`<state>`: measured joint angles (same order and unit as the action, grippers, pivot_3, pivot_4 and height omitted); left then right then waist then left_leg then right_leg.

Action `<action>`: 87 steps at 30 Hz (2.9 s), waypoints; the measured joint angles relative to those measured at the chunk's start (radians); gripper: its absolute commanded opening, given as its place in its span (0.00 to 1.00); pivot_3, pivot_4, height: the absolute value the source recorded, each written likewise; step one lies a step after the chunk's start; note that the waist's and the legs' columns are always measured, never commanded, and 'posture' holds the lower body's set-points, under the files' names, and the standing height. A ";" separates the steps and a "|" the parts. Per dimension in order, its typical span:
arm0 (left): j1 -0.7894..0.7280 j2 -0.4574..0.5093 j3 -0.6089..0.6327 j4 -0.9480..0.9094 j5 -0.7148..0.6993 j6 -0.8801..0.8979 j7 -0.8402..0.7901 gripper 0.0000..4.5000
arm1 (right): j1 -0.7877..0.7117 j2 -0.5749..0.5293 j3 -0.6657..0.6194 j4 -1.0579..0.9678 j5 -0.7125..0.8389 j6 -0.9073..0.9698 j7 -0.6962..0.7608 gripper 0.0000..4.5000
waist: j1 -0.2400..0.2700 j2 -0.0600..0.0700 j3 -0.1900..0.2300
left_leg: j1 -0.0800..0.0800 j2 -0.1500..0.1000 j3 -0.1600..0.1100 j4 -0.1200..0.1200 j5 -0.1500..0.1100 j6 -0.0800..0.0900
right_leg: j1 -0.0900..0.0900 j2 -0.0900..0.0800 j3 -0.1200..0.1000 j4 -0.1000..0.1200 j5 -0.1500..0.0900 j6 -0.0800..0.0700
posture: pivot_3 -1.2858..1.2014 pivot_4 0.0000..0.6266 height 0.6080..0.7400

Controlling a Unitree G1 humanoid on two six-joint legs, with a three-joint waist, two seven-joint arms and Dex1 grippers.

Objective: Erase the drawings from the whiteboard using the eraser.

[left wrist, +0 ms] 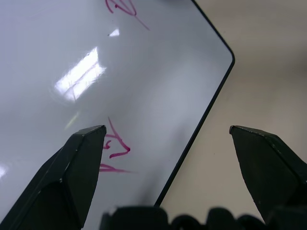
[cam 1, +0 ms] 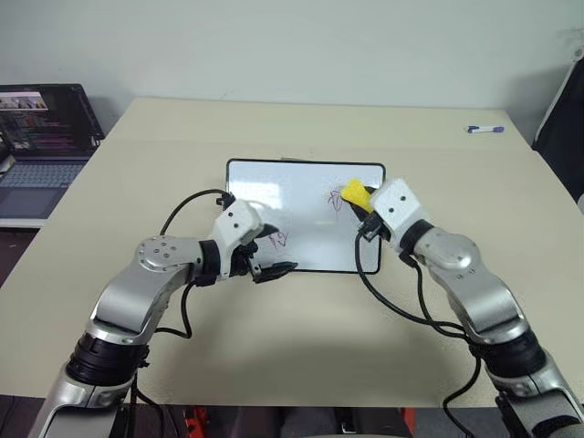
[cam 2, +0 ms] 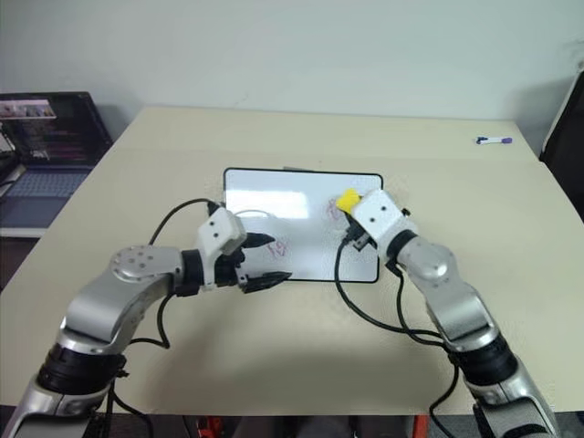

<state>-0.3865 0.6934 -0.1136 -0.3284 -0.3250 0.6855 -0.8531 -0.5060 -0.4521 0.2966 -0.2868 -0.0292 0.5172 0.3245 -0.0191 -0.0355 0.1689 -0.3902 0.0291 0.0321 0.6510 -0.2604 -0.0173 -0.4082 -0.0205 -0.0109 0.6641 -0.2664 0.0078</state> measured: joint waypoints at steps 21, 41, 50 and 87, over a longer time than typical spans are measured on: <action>0.058 -0.021 -0.025 -0.032 0.017 -0.071 0.013 1.00 | -0.072 0.050 0.066 0.249 -0.233 -0.234 0.021 0.28 | -0.007 0.000 0.001 | 0.002 0.000 0.000 0.012 0.000 0.000 | 0.000 -0.001 0.000 0.014 0.000 0.000 | 0.52 0.24 1.00; 0.027 -0.024 -0.035 -0.062 0.011 -0.007 0.016 1.00 | -0.132 0.075 0.042 0.302 -0.344 -0.251 0.010 0.28 | -0.008 0.000 0.001 | 0.004 0.001 0.000 0.011 0.000 0.000 | 0.001 -0.001 0.001 0.015 -0.001 0.000 | 0.52 0.24 1.00; 0.026 -0.027 -0.035 -0.066 0.011 0.004 0.017 1.00 | 0.002 -0.012 0.151 0.168 -0.292 -0.233 0.322 0.28 | -0.008 -0.001 0.000 | 0.006 0.001 -0.001 0.011 0.000 0.000 | 0.003 -0.001 0.001 0.014 -0.002 0.000 | 0.52 0.24 1.00; 0.084 -0.026 0.034 -0.066 -0.009 0.035 0.073 1.00 | 0.006 0.067 0.031 0.179 -0.330 -0.193 0.197 0.28 | -0.007 -0.001 0.002 | 0.007 0.003 0.000 0.009 0.003 0.002 | 0.003 -0.002 0.001 0.013 0.000 0.002 | 0.52 0.24 1.00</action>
<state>-0.3021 0.6674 -0.0798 -0.3949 -0.3340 0.7210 -0.7797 -0.5004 -0.3847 0.3280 -0.1075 -0.3589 0.3243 0.5217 -0.0263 -0.0369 0.1706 -0.3833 0.0321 0.0318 0.6605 -0.2572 -0.0148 -0.4056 -0.0223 -0.0096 0.6769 -0.2666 0.0097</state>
